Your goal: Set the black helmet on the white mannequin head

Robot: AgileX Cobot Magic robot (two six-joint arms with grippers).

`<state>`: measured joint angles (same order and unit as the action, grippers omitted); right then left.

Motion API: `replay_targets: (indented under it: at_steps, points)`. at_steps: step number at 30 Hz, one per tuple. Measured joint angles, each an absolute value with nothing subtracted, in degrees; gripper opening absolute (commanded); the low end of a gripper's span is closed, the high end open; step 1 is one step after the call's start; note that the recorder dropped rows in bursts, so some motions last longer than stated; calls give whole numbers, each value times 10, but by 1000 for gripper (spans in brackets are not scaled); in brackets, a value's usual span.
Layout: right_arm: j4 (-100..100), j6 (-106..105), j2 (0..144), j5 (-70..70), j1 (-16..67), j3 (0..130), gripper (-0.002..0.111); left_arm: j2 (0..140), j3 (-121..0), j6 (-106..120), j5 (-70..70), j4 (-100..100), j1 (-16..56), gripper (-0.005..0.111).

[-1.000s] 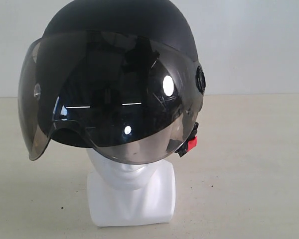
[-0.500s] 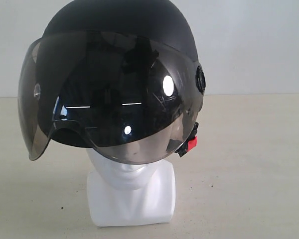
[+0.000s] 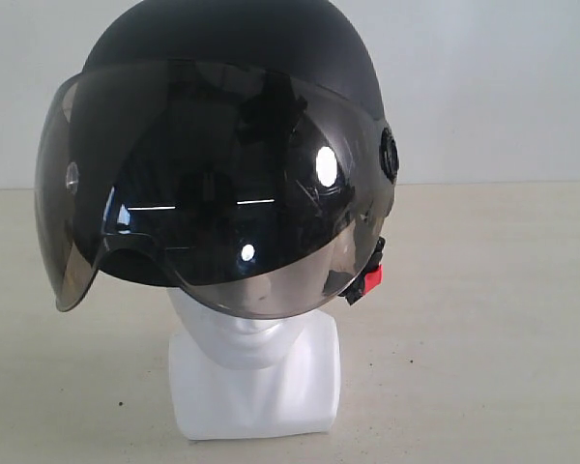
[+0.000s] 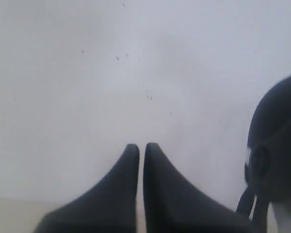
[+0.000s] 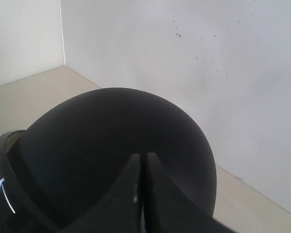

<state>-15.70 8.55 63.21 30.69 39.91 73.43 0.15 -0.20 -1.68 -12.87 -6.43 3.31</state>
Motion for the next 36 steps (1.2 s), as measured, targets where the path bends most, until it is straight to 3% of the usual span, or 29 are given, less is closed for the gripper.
replay_targets:
  at_steps: [6,12,22,29,36]
  points:
    - [-157,75,632,307,399,735,0,1,-32,-60,-172,-64,33,4]
    - [-157,62,632,283,399,735,0,69,-156,-64,-155,-35,33,4]
    - [-125,25,632,278,399,735,0,371,-441,-64,-39,4,45,4]
    - [-30,-73,632,281,399,735,0,574,-644,16,92,-4,125,4]
    - [-20,-84,632,281,399,735,0,692,-765,190,137,-140,185,4]
